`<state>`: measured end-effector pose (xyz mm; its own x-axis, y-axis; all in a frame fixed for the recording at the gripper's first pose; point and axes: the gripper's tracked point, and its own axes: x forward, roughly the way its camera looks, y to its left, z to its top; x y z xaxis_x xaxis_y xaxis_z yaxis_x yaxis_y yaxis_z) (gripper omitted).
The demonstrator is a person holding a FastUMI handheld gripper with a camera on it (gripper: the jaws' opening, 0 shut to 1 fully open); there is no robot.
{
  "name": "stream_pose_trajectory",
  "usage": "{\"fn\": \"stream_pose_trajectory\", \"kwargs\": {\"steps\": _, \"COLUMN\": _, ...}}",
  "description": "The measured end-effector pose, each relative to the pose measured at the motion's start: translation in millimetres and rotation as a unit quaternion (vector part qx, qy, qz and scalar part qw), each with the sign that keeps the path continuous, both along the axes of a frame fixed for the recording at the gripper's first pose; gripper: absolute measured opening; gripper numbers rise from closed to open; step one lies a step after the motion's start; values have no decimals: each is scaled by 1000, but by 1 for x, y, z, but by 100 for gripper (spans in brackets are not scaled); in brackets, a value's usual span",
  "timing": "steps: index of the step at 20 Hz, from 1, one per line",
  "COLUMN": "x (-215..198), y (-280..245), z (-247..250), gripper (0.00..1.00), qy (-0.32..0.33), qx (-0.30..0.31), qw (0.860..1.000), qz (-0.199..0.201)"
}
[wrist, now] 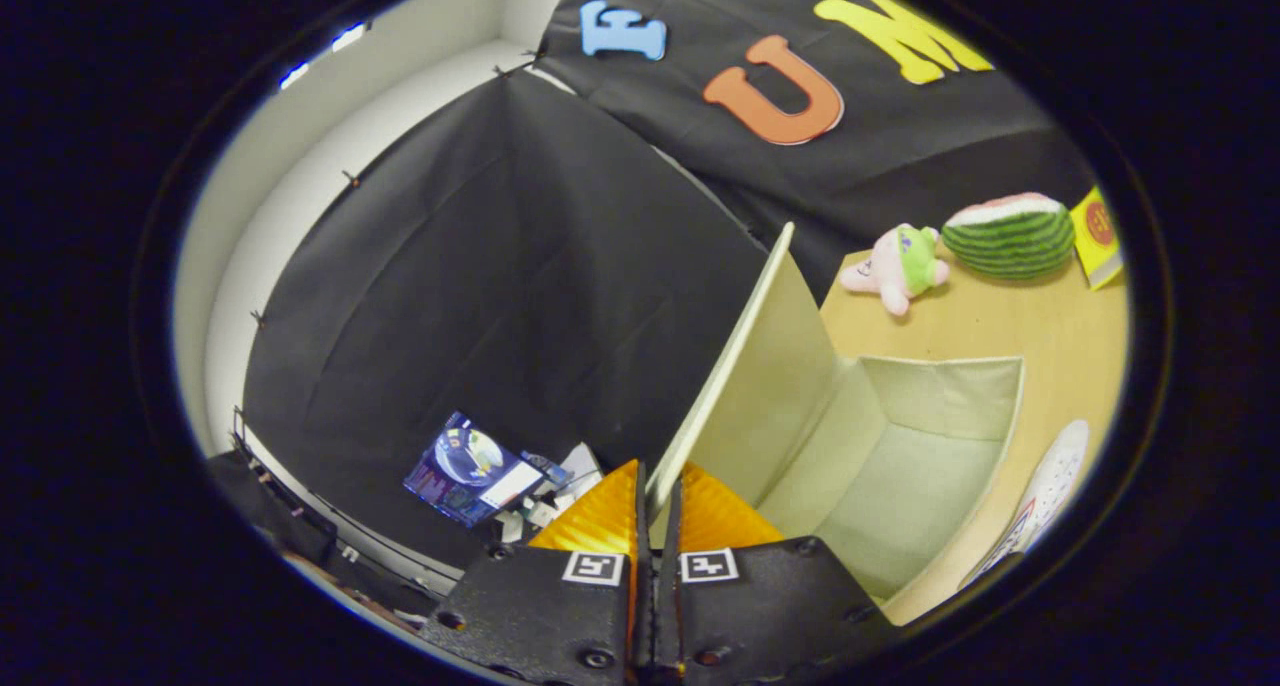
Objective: Open the storage box then place both shoes into the box .Put the left shoe in first, then the right shoe, with the right side of both shoes facing outward in a uniform manner.
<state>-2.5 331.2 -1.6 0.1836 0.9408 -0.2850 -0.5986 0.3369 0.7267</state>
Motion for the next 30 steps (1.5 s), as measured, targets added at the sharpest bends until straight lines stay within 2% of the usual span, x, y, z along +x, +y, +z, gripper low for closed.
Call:
{"fn": "stream_pose_trajectory", "kwargs": {"steps": 3, "x": -1, "y": 36, "z": 5, "gripper": 17, "qy": -44, "qx": -30, "qw": 999, "qz": 10}}
{"fn": "stream_pose_trajectory", "kwargs": {"steps": 5, "x": -4, "y": 49, "z": 2, "gripper": 21, "qy": -61, "qx": -44, "qw": 997, "qz": 12}}
{"fn": "stream_pose_trajectory", "kwargs": {"steps": 8, "x": 3, "y": 60, "z": 9, "gripper": 52, "qy": -111, "qx": -54, "qw": 992, "qz": 3}}
{"fn": "stream_pose_trajectory", "kwargs": {"steps": 13, "x": 5, "y": 44, "z": 20, "gripper": 86, "qy": -154, "qx": -63, "qw": 986, "qz": -31}}
{"fn": "stream_pose_trajectory", "kwargs": {"steps": 19, "x": 28, "y": -20, "z": 4, "gripper": 90, "qy": -159, "qx": -102, "qw": 977, "qz": -101}}
{"fn": "stream_pose_trajectory", "kwargs": {"steps": 23, "x": 46, "y": -93, "z": -16, "gripper": 90, "qy": -181, "qx": -174, "qw": 953, "qz": -171}}
{"fn": "stream_pose_trajectory", "kwargs": {"steps": 28, "x": 54, "y": -182, "z": -43, "gripper": 90, "qy": -168, "qx": -243, "qw": 927, "qz": -233}}
{"fn": "stream_pose_trajectory", "kwargs": {"steps": 30, "x": 55, "y": -212, "z": -73, "gripper": 90, "qy": -153, "qx": -284, "qw": 916, "qz": -240}}
